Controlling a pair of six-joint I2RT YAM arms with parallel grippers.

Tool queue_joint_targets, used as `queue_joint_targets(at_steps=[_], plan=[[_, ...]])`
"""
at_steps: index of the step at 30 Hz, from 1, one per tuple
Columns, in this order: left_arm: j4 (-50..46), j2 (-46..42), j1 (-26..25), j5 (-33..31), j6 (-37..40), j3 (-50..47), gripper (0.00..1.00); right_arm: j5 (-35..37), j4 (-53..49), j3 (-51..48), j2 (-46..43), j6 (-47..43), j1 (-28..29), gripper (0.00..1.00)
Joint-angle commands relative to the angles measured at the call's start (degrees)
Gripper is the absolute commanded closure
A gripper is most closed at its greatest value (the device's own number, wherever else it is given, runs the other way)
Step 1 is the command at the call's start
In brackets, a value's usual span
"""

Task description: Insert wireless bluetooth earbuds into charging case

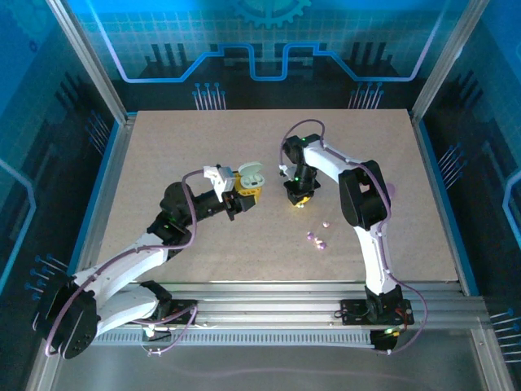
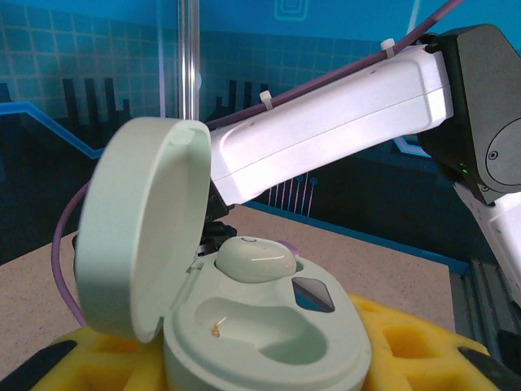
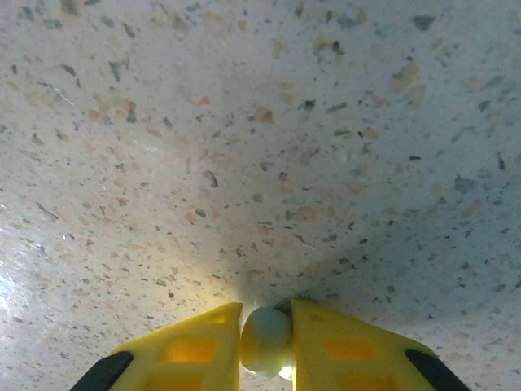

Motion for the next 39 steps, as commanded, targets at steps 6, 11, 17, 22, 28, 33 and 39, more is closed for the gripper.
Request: queue_joint_targets(at_steps=[6,11,17,22,28,33,39], plan=[[1.9,2.0,-0.5,-0.8,-0.1,1.2,0.63,-17.5,8.1,-9.4,-18.2,10.5,-3.6,0.8],[2.9,4.0,-0.5,-1.6,0.7,1.8,0.63,-39.7,23.0,-21.3,-32.9,22.7,-10.2,0.8],[4.7,7.1,-0.5,-2.6,1.0,2.7,0.63,-55.5,35.2,-27.6,-42.2,33.7,-13.2,0.81],[7.0,10.6,-0.6,-2.1,1.0,3.6,0.62,-60.4,39.1,-28.1,-45.2,38.3,-12.9,0.81],[9.6,13.5,-0.8,-2.4,1.8,4.5,0.62,-62.3,41.3,-27.1,-46.7,41.1,-11.2,0.8],[10.2,14.4,-1.6,-2.6,2.4,5.0,0.62,-61.6,40.0,-25.3,-46.6,40.7,-9.6,0.8],[12.2,14.2,-2.1,-1.9,4.5,4.1,0.62,-61.2,39.8,-25.2,-46.6,40.6,-8.7,0.8]])
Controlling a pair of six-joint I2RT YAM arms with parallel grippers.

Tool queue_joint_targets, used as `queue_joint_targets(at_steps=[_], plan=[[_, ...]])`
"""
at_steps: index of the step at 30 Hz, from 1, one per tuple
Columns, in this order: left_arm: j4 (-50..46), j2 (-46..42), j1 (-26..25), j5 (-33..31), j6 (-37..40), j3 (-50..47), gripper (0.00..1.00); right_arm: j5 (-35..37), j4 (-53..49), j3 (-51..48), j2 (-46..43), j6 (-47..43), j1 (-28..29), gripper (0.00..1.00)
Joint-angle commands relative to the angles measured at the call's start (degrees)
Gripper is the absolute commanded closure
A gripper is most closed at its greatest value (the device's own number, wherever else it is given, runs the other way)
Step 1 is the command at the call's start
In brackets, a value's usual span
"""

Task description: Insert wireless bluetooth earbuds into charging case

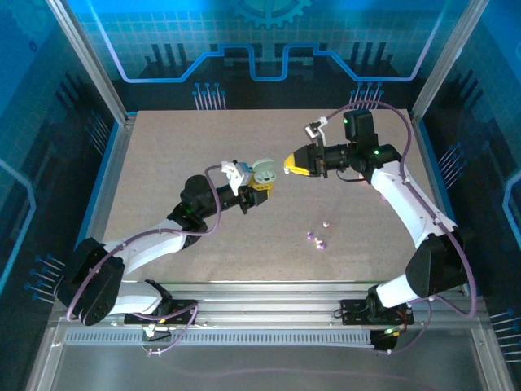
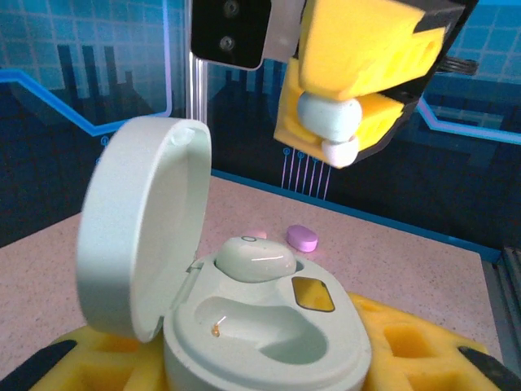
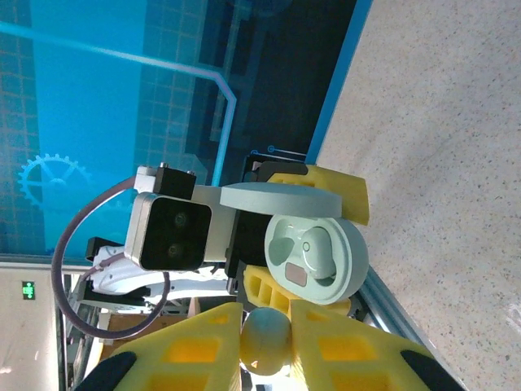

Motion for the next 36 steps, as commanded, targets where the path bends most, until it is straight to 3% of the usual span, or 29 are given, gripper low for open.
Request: queue_joint_targets(at_steps=[1,15,36], plan=[[4.0,0.2,-0.6,0.5,2.8,1.0,0.62,-1.1,0.2,2.1,-1.1,0.6,0.9,0.8],[9.6,2.1,-1.5,1.6,5.9,0.0,0.63,1.4,-3.0,3.1,-2.9,-0.6,2.7,0.8],[7.5,4.6,-3.7,-1.8,4.1,3.5,0.63,9.0,-4.0,5.9,-0.5,0.3,9.0,0.79]])
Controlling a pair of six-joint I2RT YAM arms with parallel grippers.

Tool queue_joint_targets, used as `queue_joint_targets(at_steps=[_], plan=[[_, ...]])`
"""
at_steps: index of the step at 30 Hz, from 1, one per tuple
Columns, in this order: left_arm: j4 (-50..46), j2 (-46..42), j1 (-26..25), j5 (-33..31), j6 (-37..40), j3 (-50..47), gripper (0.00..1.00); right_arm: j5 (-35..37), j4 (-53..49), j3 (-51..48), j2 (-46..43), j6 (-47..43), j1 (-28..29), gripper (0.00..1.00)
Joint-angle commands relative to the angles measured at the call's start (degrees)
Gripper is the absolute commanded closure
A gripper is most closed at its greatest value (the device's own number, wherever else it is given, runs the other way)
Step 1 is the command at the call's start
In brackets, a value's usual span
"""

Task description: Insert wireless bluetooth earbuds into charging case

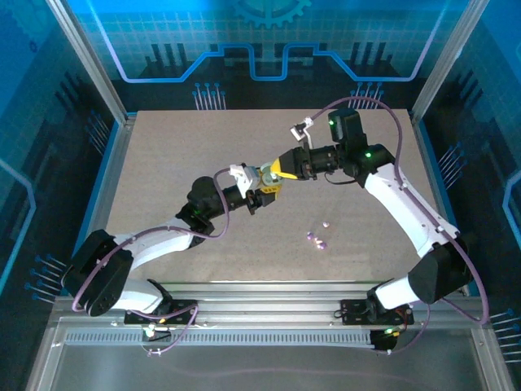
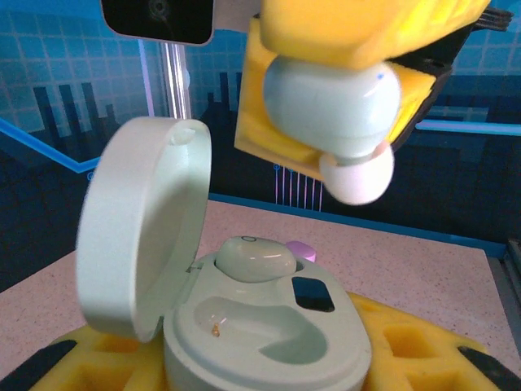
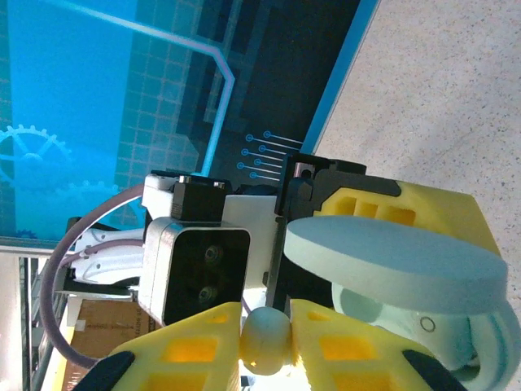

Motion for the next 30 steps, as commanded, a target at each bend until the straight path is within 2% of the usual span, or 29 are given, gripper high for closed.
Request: queue_joint_targets(at_steps=[1,24,30], plan=[[2.2,0.7,-0.8,-1.1,-0.2,2.3,0.62,2.0,-1.5,2.3,1.0,-0.2,1.3,0.79],[4.7,1.6,-1.3,-3.0,-1.3,2.4,0.61,9.8,-8.7,5.9,2.2,-4.5,3.8,0.79],[5.3,1.9,-1.4,-3.0,-1.9,2.7,0.61,13.7,-11.2,6.9,2.8,-5.7,4.7,0.79]])
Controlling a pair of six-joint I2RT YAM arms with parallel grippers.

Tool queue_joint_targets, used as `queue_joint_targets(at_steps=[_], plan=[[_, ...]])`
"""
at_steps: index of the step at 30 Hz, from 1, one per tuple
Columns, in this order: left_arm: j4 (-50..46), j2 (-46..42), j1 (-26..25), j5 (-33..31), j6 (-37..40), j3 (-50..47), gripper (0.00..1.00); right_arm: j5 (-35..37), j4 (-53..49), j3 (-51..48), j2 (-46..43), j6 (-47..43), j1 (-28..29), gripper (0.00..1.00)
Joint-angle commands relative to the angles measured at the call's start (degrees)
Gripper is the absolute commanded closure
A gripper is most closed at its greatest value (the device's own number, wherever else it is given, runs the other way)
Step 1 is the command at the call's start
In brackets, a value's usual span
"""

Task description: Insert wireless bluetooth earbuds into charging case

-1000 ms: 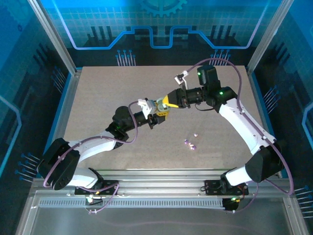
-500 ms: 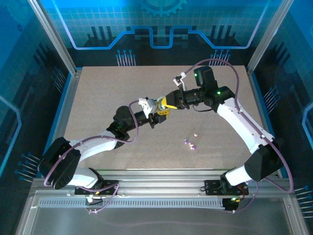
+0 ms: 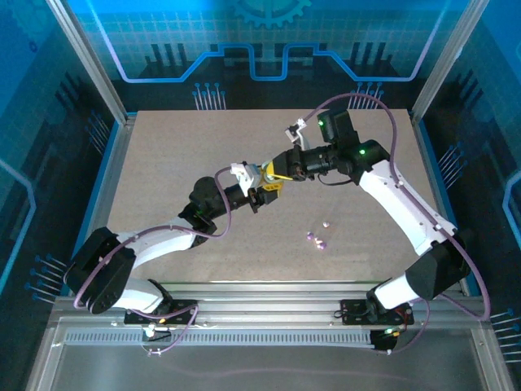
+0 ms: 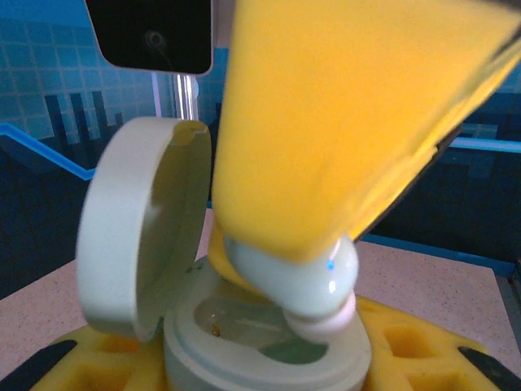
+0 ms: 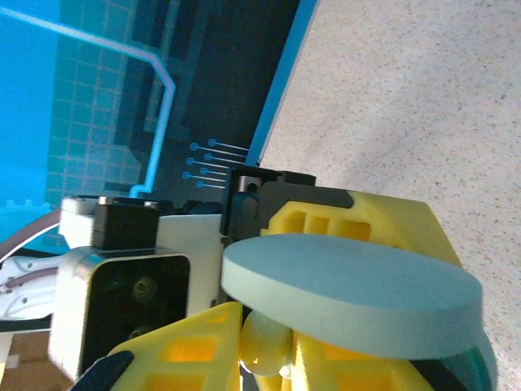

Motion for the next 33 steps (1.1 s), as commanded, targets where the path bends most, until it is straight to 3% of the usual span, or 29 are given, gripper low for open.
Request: queue_joint_targets(at_steps=[1,14,33], plan=[[3.5,0.7,-0.5,-0.6,-0.4,1.9,0.61,3.0,-2.9,2.0,1.0,-1.7,1.3,0.79],[4.7,1.1,-0.8,-0.5,-1.2,1.8,0.61,10.4,-5.0,3.1,0.9,-3.2,3.0,0.76],[4.9,1.0,-0.9,-0.3,-1.8,1.8,0.61,15.7,-7.5,5.0,1.2,-4.7,4.5,0.71]])
